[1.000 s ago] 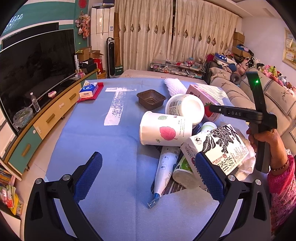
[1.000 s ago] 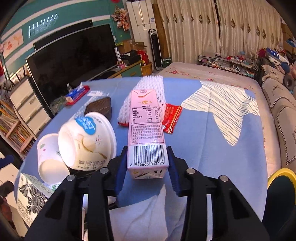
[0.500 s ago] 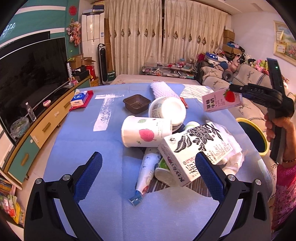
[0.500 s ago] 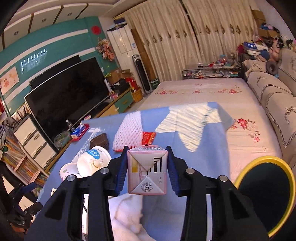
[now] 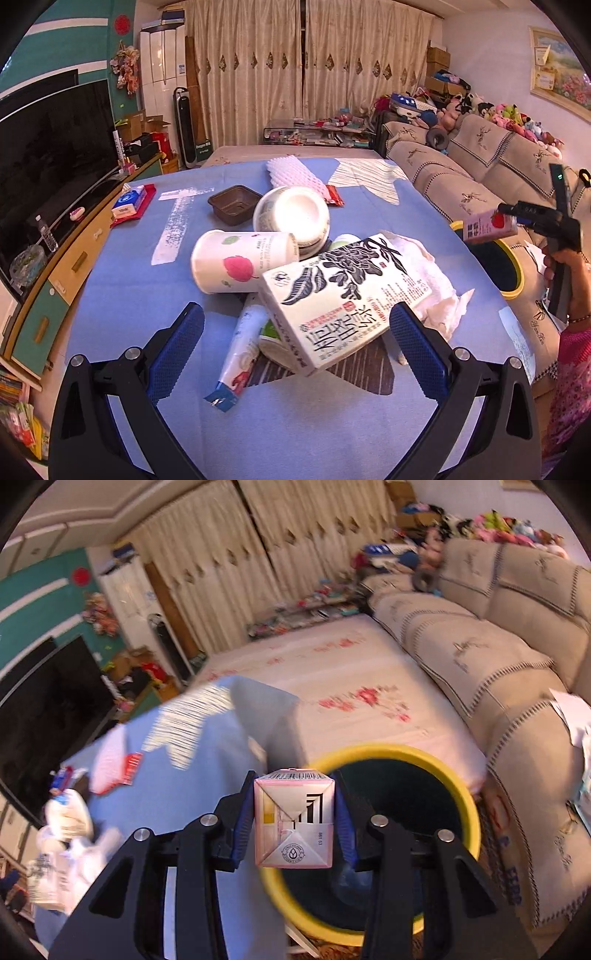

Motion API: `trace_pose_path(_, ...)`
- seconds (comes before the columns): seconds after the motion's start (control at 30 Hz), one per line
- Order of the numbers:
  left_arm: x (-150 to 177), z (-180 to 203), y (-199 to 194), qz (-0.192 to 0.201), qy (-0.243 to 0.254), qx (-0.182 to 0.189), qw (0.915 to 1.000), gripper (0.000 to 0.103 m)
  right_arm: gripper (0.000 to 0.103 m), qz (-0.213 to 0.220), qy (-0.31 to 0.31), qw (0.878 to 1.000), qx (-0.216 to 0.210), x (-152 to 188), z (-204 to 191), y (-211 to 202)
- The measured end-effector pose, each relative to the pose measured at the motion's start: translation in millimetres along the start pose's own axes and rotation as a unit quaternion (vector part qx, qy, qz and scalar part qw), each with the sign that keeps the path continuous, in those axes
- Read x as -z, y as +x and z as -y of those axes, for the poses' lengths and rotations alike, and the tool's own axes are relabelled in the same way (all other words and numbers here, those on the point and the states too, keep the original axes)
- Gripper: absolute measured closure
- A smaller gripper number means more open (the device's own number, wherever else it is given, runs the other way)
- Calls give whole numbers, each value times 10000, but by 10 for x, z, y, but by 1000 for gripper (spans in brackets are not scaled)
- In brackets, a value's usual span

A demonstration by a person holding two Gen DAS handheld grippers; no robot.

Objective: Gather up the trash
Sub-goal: 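Carry the pink carton over the yellow bin and open the right gripper, then grasp the cream printed paper box with the left gripper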

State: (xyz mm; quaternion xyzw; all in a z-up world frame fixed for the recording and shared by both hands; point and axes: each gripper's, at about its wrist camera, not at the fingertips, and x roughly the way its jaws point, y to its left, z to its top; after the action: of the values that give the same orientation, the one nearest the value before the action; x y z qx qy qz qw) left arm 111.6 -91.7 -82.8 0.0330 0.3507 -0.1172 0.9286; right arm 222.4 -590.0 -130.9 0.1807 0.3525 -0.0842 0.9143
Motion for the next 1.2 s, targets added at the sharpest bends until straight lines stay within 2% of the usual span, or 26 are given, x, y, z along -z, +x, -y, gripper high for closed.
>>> trace_pose_path(0.23, -27, 142, 145, -180, 189, 78, 9996, 4, 63, -371, 294, 9974, 548, 178, 335, 453)
trace_pose_path(0.33, -26, 155, 224, -307, 181, 159, 9992, 4, 53, -322, 292, 9972, 611, 232, 383, 489)
trace_pose_path(0.5, -27, 154, 354, -422, 284, 239, 9984, 4, 52, -296, 165, 9980, 537, 268, 285, 465)
trace_pose_path(0.67, -118, 149, 404, -308, 798, 513, 9950, 4, 52, -344, 134, 9985, 396, 294, 248, 429)
trace_pose_path(0.77, -174, 167, 412, -244, 1253, 781, 9887, 4, 52, -371, 146, 9986, 347, 289, 236, 421)
trace_pose_path(0.87, -215, 178, 444, -260, 1675, 1118, 9792, 4, 52, -413, 142, 9986, 306, 296, 199, 425)
trace_pose_path(0.97, -237, 192, 481, -309, 2048, 1291, 9698, 4, 52, -436, 111, 9985, 297, 300, 173, 430)
trace_pose_path(1.13, -296, 213, 497, -319, 2424, 1499, 9580, 4, 52, -489, 78, 9985, 228, 315, 110, 456)
trace_pose_path(1.2, -285, 249, 519, -421, 2589, 1656, 9507, 4, 52, -501, 67, 9985, 197, 318, 86, 470)
